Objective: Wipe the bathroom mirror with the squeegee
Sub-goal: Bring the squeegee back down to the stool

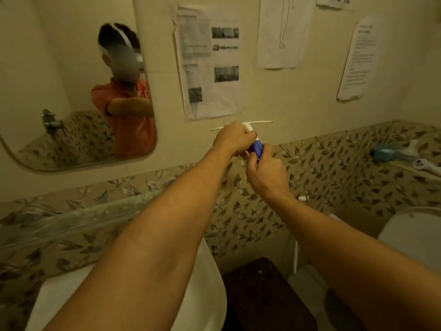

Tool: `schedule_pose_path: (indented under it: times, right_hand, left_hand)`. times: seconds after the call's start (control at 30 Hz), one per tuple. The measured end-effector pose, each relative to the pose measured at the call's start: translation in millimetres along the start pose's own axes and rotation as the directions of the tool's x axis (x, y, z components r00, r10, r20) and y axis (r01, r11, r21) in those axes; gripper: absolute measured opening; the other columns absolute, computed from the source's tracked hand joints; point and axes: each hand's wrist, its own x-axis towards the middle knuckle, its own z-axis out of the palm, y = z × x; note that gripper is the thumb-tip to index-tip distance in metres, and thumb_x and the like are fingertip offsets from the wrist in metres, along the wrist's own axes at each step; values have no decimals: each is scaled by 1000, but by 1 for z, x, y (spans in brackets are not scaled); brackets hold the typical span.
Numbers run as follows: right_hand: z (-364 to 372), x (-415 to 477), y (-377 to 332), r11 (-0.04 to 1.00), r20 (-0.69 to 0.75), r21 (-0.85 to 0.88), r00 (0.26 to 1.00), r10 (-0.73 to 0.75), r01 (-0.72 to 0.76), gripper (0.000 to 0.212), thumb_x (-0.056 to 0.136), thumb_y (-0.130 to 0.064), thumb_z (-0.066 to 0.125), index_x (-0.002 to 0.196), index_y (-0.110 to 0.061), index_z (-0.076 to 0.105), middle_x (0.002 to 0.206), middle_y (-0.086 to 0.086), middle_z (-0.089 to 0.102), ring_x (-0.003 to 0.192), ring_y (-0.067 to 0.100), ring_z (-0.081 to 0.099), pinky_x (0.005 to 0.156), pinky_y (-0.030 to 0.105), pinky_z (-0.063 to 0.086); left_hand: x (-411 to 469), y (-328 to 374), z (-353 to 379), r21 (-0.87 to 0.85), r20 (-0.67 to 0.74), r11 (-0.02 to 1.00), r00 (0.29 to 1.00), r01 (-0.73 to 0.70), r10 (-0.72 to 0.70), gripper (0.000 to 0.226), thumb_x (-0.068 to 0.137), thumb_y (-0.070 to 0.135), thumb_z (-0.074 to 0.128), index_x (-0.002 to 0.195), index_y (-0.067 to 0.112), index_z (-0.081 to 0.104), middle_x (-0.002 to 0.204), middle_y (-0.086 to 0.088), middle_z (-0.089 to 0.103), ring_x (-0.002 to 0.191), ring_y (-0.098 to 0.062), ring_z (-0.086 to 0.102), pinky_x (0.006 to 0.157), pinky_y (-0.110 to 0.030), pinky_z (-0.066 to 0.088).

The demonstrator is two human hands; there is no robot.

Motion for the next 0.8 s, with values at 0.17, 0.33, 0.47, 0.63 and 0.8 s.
schedule_pose_path:
  times: [0.17,0.33,0.47,0.63,0.8]
  right_hand:
    - [16,-11,39,997,31,-62,998,49,-47,33,105,-39,42,125,-14,46,87,4,62,68,20,63,61,40,56]
    - [36,-31,74,992,67,-109,995,68,-60,33,105,-41,41,124,-15,47,89,3,62,70,20,63,64,45,59]
    - [42,-51,108,978,92,-205,994,67,-47,32,106,-42,39,127,-18,47,94,0,60,71,15,60,60,37,53]
    - [48,-69,156,951,144,-305,985,92,-45,34,107,-41,39,129,-19,50,106,1,60,81,15,58,63,34,48]
    - [60,-75,192,949,218,-314,971,101,-28,34,106,-41,43,129,-17,51,110,3,59,88,17,57,65,34,46]
  left_hand:
    - [-2,-18,42,-21,86,1000,996,19,-17,32,97,33,51,75,16,69,68,-1,73,53,-12,70,64,-31,61]
    - [-5,-41,83,-21,175,998,983,61,-57,33,98,33,51,77,15,70,67,-2,72,56,-14,71,66,-34,62]
    - [-13,-56,124,-40,266,997,962,71,-58,39,102,36,49,75,13,68,67,-4,72,58,-17,72,61,-32,59]
    - [-25,-70,177,-95,372,983,922,155,-110,39,103,32,48,79,10,70,73,-7,74,67,-22,74,71,-42,62]
    - [-29,-81,215,-124,415,960,892,250,-178,38,103,31,49,76,11,66,77,-11,74,74,-28,74,75,-44,60]
